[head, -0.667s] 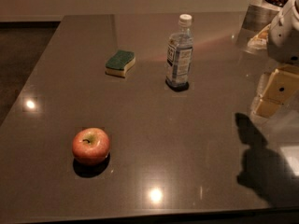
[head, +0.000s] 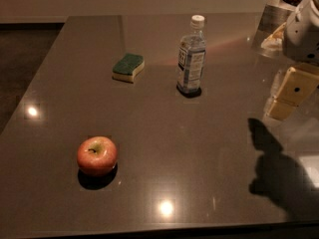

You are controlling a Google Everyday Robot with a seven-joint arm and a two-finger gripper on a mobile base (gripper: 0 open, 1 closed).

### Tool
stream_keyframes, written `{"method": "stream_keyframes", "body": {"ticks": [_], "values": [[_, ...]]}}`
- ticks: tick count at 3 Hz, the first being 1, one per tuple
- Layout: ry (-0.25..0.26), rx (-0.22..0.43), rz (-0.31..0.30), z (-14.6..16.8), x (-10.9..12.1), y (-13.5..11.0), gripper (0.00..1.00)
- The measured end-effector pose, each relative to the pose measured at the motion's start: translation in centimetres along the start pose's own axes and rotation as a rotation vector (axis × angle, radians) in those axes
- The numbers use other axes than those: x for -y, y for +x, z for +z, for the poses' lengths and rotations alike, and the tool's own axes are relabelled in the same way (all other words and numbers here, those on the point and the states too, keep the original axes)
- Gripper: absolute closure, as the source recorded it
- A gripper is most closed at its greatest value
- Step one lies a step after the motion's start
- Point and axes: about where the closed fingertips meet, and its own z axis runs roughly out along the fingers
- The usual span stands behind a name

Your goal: Knock blue plastic bottle over

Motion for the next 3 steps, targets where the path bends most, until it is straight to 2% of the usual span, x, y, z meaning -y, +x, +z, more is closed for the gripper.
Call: {"method": "stream_keyframes", "body": {"ticks": [2,3], "values": [[-0.040,0.137,0.076,2.5,2.6,-5.2,0.00],[-0.037,0.199,0.163,4.0,4.5,-7.2,0.00]]}}
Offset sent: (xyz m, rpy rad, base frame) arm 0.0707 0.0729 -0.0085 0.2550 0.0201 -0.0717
